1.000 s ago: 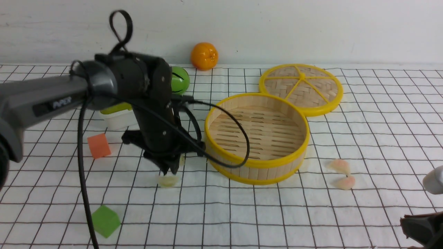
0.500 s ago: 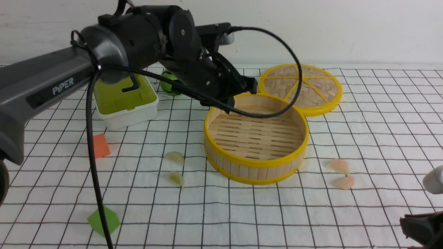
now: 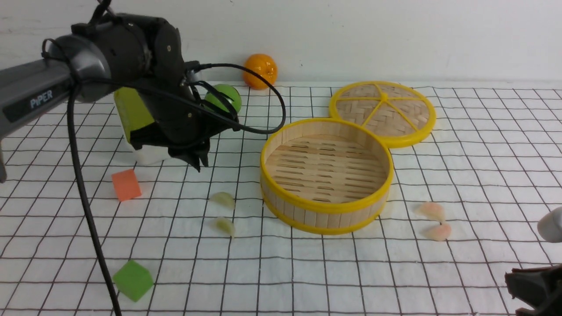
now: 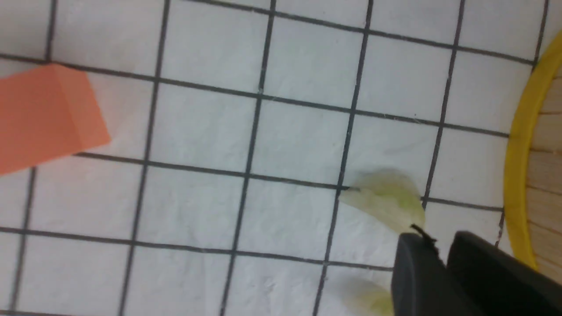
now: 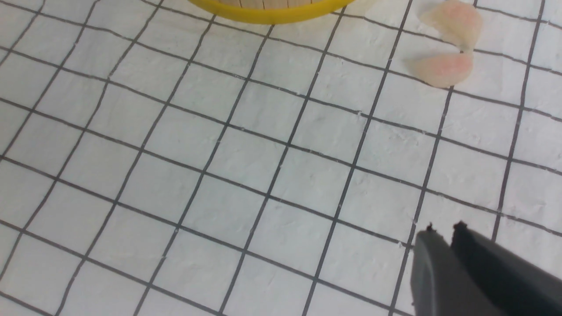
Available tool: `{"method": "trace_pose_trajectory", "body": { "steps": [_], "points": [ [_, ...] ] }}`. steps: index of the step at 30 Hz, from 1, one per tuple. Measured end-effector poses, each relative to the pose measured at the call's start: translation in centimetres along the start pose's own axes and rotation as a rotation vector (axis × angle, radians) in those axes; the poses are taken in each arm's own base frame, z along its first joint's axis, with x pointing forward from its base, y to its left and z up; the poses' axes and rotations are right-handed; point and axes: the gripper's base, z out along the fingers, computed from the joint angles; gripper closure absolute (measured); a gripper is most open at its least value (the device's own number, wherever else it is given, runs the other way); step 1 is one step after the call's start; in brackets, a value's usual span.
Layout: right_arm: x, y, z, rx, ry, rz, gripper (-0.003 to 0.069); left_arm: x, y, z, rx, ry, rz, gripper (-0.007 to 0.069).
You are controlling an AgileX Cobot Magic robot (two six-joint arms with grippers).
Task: Put the dumplings into the steamer on the table with the white tablecloth.
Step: 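Reach for and grasp a dumpling on the table with the left gripper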
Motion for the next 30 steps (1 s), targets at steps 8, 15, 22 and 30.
{"method": "trace_pose_trajectory", "body": {
  "steps": [8,15,22,30],
  "points": [
    [0.0,0.1,0.0,-0.011,-0.003,0.021,0.06,0.5,-0.7,3.8,0.018,0.032,-0.129,0.0195],
    [0.0,0.2,0.0,-0.018,0.0,0.032,0.0594,1.0,-0.4,6.3,-0.011,0.078,-0.157,0.0226],
    [-0.1,0.3,0.0,-0.037,-0.005,0.07,0.0585,1.3,-0.3,7.7,-0.014,0.1,-0.134,0.0344],
    [0.0,0.3,0.0,-0.038,-0.005,0.071,0.058,1.2,-0.4,7.6,-0.002,0.088,-0.041,0.0496]
  ]
}}
